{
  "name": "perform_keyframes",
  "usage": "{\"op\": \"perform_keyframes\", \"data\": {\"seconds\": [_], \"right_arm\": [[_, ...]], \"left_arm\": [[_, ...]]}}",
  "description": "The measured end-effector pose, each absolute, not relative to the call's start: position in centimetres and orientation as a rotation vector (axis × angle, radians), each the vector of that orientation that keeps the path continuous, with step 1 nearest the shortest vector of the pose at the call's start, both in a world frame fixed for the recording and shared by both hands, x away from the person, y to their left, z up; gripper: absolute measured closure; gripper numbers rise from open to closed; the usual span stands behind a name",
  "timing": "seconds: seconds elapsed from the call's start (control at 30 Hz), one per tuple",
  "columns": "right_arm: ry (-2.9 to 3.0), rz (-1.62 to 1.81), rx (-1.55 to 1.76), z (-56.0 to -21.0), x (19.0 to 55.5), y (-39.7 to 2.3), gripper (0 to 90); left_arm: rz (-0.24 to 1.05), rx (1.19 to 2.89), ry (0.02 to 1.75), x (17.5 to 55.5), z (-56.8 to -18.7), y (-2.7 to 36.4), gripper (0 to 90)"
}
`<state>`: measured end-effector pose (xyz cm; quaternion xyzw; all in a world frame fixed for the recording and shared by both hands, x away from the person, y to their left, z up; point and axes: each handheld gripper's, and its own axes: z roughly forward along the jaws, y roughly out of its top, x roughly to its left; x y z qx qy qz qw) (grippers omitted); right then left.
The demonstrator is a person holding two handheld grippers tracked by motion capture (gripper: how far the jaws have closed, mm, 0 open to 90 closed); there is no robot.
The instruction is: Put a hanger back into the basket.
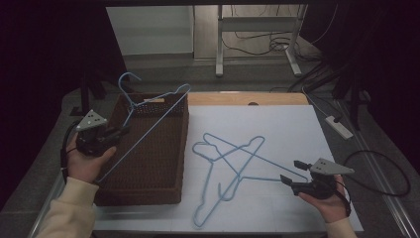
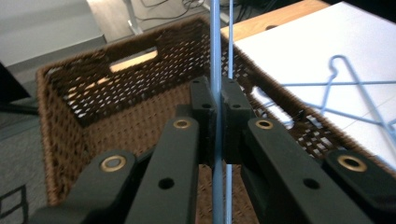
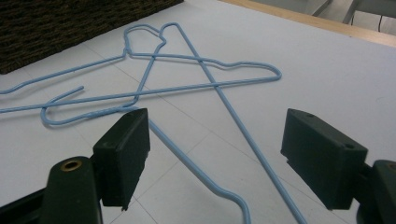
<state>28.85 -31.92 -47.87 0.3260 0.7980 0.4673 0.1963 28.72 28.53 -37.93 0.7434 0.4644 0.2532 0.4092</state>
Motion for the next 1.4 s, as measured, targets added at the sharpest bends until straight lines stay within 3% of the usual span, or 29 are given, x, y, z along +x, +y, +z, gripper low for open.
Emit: {"op": "perform_keyframes", "data": {"seconds": [0.77, 1.4], "right_arm": [[2.251, 1.293, 0.913, -48.2, 28.9, -31.9, 24.8], [2.270, 1.272, 0.910, -48.5, 29.0, -31.6, 24.1]], "left_arm": [[0.628, 1.991, 1.258, 31.4, -41.7, 29.0, 86.2], [0.606, 2.211, 1.337, 34.1, -44.5, 27.9, 85.9]]}}
